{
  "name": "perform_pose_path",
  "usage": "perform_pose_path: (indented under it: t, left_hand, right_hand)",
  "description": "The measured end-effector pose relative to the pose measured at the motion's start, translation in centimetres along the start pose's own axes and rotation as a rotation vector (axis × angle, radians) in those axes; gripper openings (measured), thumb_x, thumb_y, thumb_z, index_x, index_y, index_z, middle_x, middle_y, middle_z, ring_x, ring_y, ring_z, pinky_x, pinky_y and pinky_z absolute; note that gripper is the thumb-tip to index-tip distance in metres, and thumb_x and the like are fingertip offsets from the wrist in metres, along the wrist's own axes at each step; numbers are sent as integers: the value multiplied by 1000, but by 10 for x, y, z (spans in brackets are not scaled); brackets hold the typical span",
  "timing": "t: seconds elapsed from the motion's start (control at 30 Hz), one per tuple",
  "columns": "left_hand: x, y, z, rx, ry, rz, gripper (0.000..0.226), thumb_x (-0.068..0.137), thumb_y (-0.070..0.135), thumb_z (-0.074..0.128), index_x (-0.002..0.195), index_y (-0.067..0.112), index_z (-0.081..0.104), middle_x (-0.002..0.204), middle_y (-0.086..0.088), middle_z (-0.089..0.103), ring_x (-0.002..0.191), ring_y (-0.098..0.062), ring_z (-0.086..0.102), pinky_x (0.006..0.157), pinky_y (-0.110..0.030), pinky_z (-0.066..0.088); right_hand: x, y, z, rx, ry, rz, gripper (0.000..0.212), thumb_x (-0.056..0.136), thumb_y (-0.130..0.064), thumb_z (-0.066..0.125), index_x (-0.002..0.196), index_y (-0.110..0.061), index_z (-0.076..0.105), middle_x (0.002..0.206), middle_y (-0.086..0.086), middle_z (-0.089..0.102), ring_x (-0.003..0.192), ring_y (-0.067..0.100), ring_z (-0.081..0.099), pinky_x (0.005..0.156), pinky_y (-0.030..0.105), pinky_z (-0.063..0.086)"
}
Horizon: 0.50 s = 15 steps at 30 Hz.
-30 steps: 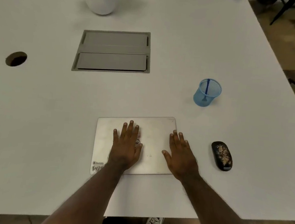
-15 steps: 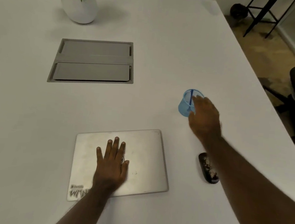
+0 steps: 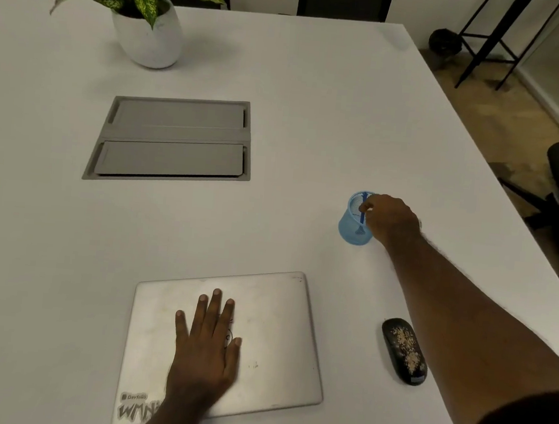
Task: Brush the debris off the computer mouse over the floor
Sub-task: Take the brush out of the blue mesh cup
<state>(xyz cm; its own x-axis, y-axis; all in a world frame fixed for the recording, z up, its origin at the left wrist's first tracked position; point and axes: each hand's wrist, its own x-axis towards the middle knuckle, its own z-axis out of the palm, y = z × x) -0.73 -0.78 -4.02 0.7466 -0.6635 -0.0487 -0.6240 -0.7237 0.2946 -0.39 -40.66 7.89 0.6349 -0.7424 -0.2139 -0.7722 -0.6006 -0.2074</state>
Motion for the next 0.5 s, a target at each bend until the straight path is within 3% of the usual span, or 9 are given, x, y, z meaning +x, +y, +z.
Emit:
perform_pose_path:
  t: [0.17, 0.5]
  left_hand:
    - [0, 0, 0, -11, -14, -8, 69, 91, 39, 42, 155, 21, 23, 165, -3, 11, 152, -23, 7, 118, -59, 9]
    - [1, 0, 0, -7, -19, -7, 68, 91, 39, 41, 155, 21, 24, 165, -3, 12, 152, -24, 9, 118, -60, 11]
  right_hand:
    - [12, -3, 7, -87, -72, -9, 46, 91, -20, 58, 135, -32, 56, 140, 3, 57, 126, 30, 54, 101, 40, 45]
    - [29, 2, 18, -67, -9, 28, 37, 93, -22, 54, 129, -24, 62, 133, 4, 59, 122, 30, 57, 98, 38, 46]
